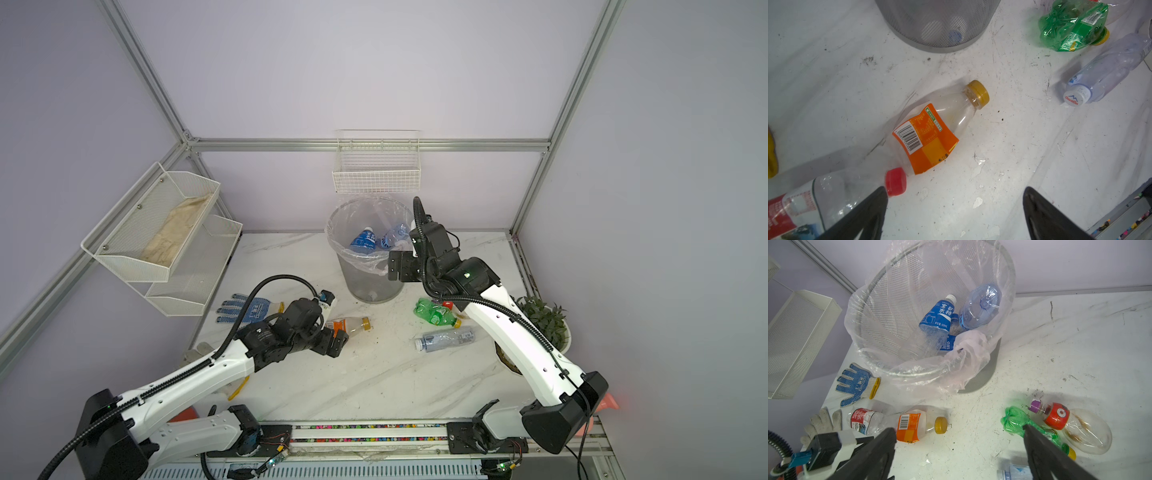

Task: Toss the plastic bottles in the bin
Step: 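Move the left gripper over the orange-labelled bottle while right gripper withdraws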

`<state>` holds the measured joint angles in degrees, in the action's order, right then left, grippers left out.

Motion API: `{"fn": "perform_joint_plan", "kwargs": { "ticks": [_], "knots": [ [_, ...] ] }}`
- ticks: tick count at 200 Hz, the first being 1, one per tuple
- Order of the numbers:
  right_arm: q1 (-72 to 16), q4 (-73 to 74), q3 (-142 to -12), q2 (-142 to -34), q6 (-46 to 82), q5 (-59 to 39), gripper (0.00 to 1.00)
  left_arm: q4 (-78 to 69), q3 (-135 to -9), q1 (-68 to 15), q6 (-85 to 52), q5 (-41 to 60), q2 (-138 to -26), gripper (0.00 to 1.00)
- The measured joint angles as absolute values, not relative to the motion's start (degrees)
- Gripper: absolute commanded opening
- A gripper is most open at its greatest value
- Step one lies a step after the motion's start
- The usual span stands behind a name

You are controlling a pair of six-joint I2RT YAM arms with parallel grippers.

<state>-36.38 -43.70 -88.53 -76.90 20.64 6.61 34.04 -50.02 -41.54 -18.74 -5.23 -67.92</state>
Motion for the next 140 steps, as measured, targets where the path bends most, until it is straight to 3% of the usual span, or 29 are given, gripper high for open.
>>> {"fn": "perform_joint_plan", "kwargs": {
  "ticks": [140],
  "knots": [
    [-36.38, -41.23, -79.24, -70.35, 20.27, 7.62, 0.97, 35.51, -58.94, -37.12, -6.59, -0.34, -91.48, 1.0]
  ]
}}
